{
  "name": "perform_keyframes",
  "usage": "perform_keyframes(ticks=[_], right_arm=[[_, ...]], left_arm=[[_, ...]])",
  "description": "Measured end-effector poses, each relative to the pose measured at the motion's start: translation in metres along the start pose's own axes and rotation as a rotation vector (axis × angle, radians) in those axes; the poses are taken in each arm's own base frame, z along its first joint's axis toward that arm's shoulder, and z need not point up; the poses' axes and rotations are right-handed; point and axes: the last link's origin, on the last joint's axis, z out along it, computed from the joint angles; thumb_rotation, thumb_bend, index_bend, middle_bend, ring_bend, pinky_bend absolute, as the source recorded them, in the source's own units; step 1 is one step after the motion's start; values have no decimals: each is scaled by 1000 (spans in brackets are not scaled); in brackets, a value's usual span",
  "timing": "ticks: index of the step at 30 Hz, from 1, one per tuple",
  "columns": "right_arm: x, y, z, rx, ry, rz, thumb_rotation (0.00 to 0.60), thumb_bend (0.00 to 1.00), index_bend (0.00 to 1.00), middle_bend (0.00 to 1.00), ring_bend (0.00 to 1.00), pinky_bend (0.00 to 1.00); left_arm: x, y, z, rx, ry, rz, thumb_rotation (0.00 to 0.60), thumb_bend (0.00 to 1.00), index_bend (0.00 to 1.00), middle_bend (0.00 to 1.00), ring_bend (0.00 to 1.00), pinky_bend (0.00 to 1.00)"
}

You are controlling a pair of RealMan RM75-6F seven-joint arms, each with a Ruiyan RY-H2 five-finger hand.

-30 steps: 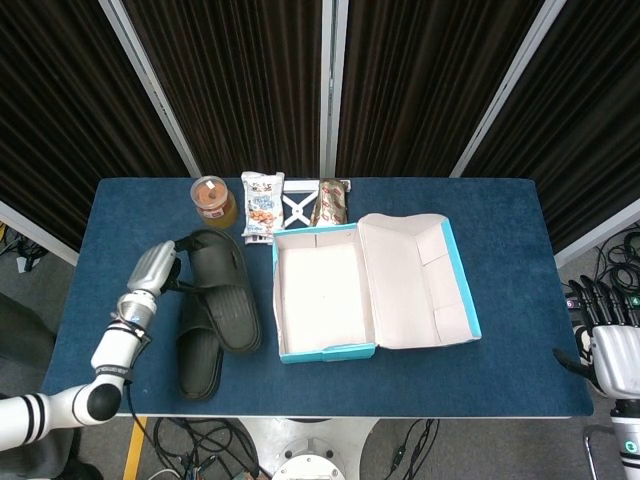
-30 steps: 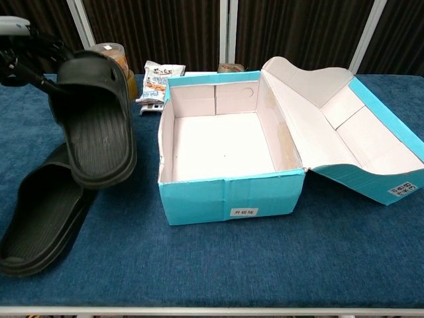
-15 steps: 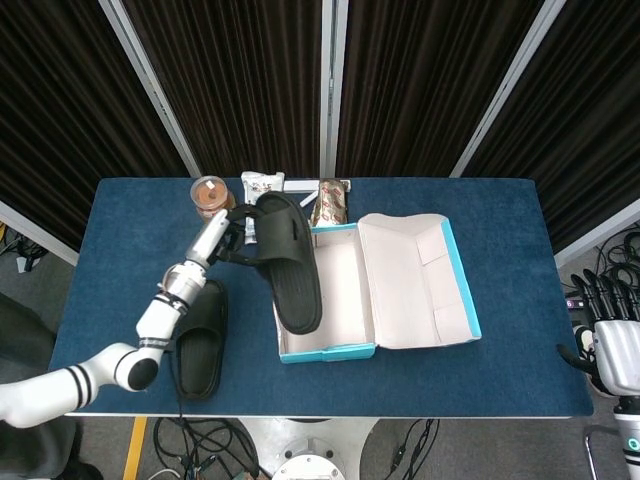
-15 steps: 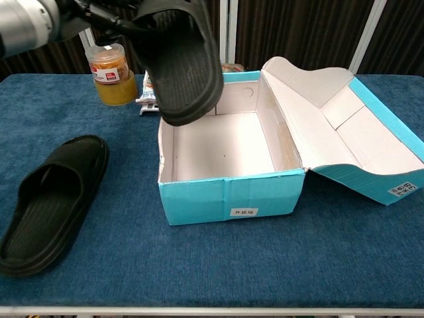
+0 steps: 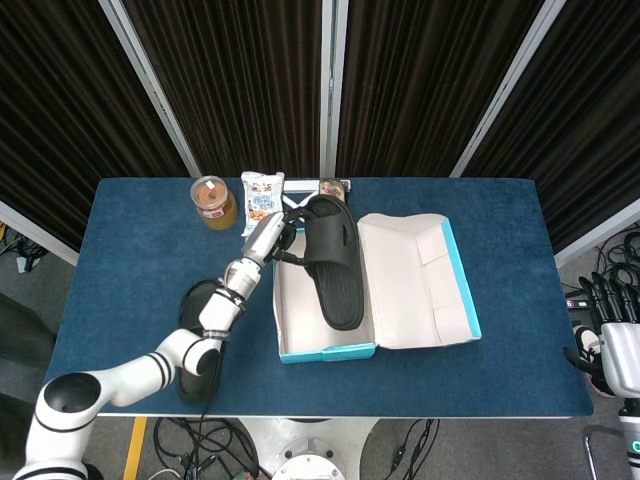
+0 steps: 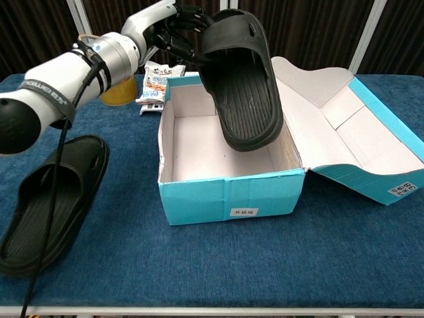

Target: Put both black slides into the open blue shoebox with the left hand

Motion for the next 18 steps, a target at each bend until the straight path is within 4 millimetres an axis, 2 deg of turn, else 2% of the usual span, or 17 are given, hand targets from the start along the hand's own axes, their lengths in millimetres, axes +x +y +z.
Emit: perform_keyframes(ticks=[12,18], right_arm=[[1,-3,-3,-11,-5,-5,600,26,0,26,0,0],[2,-3,-5,-17,-3,-7,600,26,0,25,0,0]], left_arm=[[-33,-21,-5,114,-9,-206,600,0,400,463,825,749],[-39,-30,-7,135,1,-186,600,0,408,471,826,746]])
